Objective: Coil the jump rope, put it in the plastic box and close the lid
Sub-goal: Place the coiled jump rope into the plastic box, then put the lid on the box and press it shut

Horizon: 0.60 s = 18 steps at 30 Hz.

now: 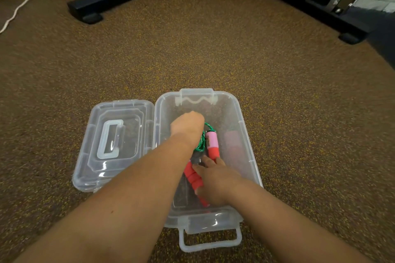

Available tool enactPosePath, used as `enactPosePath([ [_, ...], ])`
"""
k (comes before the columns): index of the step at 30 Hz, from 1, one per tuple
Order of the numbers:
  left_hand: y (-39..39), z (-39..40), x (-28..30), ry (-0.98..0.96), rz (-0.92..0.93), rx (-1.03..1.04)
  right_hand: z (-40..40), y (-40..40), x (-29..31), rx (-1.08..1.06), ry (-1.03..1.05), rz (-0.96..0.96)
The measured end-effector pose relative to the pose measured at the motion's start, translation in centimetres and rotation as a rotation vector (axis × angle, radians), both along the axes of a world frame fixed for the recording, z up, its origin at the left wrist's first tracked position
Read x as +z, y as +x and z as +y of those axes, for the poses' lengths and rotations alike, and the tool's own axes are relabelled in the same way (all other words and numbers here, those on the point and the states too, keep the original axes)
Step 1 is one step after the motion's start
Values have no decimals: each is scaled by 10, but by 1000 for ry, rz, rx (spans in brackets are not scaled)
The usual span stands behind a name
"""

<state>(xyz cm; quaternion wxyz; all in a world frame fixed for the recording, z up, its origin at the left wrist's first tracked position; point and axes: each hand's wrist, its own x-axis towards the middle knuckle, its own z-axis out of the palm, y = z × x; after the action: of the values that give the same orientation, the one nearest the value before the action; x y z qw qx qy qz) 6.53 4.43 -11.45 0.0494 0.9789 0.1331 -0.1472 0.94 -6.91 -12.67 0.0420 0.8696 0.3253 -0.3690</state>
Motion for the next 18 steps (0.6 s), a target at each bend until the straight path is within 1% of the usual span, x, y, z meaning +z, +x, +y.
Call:
enactPosePath([
  [6,-6,-3,3,-22,279,-45,-3,0,1,-55,51,15],
  [8,-11,-2,12,8,309,-94,-3,-1,6,-85,87,11],
  [9,-14,0,18,16,295,-119,-2,-2,10,-99,119,-3],
  [10,-18,3,25,13,257,-146,-1,-2,15,-115,160,-27],
  [12,-30,17,37,-45,117,-226,2,-2,27,-156,264,-88],
  [15,-64,53,52,-235,-174,-311,8,0,44,-231,439,-164],
  [18,-105,96,57,-341,-491,-214,19,-2,59,-238,625,-239],
])
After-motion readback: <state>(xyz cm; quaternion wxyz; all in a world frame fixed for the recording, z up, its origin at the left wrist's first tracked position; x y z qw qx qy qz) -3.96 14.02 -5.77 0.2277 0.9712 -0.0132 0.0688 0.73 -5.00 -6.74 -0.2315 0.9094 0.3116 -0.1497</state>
